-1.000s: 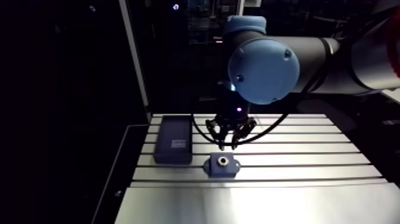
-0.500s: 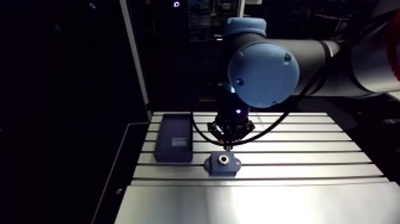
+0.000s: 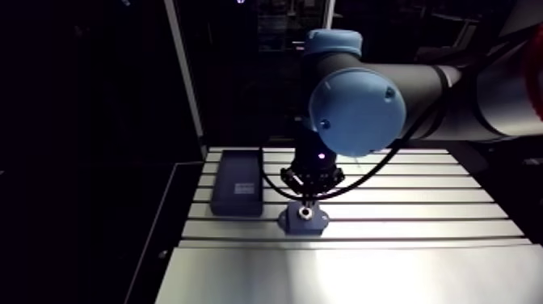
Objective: Pick up the bearing and press it into the housing until flush.
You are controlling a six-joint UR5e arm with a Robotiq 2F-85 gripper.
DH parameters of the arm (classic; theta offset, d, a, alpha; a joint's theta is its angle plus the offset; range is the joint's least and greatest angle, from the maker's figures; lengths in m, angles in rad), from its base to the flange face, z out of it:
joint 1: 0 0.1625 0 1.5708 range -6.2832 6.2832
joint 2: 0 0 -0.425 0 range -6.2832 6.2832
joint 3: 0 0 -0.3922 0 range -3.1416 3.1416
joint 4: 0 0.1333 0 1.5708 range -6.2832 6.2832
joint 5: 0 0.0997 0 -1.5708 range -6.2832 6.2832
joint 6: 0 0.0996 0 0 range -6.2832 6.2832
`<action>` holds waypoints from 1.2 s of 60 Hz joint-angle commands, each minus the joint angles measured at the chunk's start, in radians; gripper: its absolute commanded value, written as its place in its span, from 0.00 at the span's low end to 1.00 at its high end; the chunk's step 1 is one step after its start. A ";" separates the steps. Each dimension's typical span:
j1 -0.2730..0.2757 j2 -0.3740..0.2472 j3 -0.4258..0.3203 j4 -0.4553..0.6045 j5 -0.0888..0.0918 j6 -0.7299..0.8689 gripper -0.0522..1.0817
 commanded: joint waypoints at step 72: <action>0.002 0.044 0.007 -0.048 -0.001 0.013 0.99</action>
